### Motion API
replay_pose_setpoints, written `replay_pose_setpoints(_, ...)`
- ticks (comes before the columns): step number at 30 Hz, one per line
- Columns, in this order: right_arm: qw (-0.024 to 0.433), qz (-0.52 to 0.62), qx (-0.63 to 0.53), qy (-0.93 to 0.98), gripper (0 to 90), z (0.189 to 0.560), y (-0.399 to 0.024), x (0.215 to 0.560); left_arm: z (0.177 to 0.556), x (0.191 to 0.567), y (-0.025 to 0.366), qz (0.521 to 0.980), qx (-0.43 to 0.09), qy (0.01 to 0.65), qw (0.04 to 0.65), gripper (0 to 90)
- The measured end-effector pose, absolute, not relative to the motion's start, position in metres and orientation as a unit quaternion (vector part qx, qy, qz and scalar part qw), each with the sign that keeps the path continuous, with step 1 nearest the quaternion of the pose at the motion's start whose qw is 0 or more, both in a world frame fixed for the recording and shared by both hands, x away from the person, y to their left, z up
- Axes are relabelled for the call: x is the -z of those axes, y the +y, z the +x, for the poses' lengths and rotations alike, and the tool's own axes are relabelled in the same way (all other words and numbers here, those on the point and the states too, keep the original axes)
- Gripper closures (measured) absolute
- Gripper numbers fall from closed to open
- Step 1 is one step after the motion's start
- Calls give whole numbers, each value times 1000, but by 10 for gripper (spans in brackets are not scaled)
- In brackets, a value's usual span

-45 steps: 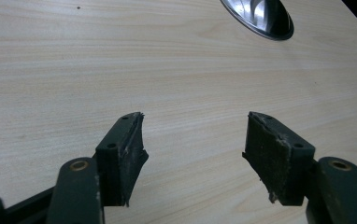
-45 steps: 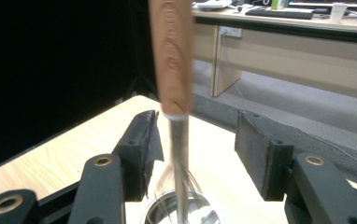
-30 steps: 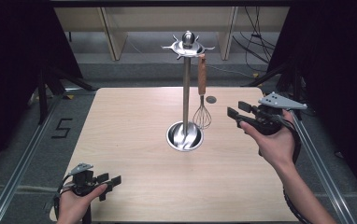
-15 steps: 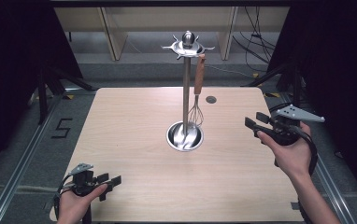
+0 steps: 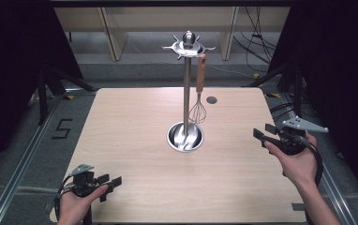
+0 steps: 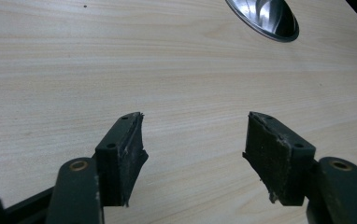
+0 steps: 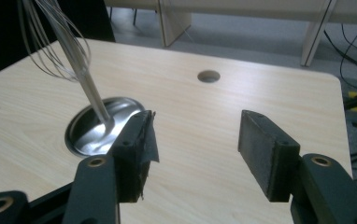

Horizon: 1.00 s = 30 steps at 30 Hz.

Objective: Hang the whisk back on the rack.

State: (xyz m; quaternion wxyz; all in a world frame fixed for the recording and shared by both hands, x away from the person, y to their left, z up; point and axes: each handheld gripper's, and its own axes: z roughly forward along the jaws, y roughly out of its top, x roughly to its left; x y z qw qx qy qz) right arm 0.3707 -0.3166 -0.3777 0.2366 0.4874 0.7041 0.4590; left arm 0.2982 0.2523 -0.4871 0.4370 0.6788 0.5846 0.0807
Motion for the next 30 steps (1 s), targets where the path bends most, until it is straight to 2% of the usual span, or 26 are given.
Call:
replay_pose_setpoints(15,230,505,-423,716,455,372,-335,421,298,487,252,679,-80,585,435,360)
replay_pose_setpoints(20,212,537,-404,709,455,369,-336,428,298,488,252,681,-80,585,434,359)
replay_pose_setpoints(30,219,532,-387,720,454,372,-346,447,299,488,251,681,-80,582,437,358)
